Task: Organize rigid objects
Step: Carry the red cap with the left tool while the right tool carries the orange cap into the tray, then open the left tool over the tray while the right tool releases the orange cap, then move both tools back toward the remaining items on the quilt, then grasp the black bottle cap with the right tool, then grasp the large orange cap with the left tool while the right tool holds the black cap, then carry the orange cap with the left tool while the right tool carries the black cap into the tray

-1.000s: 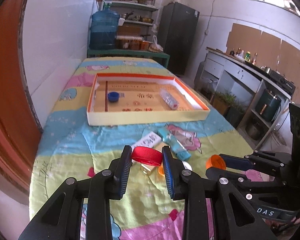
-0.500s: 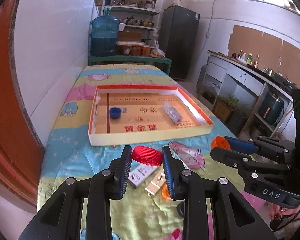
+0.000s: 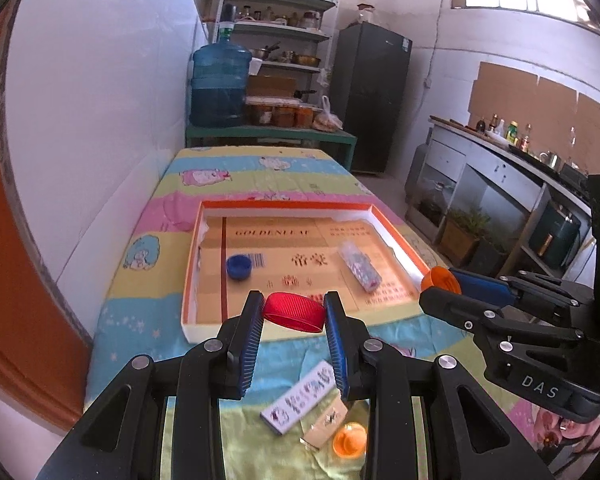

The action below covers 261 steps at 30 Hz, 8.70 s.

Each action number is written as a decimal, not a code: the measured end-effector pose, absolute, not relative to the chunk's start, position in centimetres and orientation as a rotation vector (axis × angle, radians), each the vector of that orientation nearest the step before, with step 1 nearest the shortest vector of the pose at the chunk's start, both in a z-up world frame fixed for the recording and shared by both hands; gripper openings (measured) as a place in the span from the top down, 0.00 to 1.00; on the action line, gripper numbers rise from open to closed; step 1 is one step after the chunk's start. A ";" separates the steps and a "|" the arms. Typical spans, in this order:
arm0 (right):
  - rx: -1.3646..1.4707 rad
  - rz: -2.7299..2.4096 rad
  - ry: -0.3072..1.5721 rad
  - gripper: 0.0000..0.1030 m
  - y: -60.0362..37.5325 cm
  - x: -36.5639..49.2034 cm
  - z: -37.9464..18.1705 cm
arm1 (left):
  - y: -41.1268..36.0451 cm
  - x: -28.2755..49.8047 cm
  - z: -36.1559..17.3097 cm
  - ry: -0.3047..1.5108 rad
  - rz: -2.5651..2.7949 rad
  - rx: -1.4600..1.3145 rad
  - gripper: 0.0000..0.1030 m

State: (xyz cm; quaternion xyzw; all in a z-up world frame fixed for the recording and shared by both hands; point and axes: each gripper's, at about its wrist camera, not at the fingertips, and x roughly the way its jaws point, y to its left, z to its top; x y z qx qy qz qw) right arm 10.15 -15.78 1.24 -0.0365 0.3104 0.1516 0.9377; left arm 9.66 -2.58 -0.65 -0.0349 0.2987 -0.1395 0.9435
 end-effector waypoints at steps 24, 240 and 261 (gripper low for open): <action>0.028 0.241 0.732 0.71 -19.0 17.7 -0.7 | -5.3 18.1 -1.1 0.644 -0.267 -0.094 0.69; -0.053 0.274 0.711 0.71 -16.2 5.4 -2.4 | -2.1 6.4 -4.6 0.705 -0.325 -0.122 0.70; -0.058 0.241 0.656 0.71 -17.4 11.6 -0.2 | -3.0 12.9 -2.5 0.672 -0.310 -0.095 0.70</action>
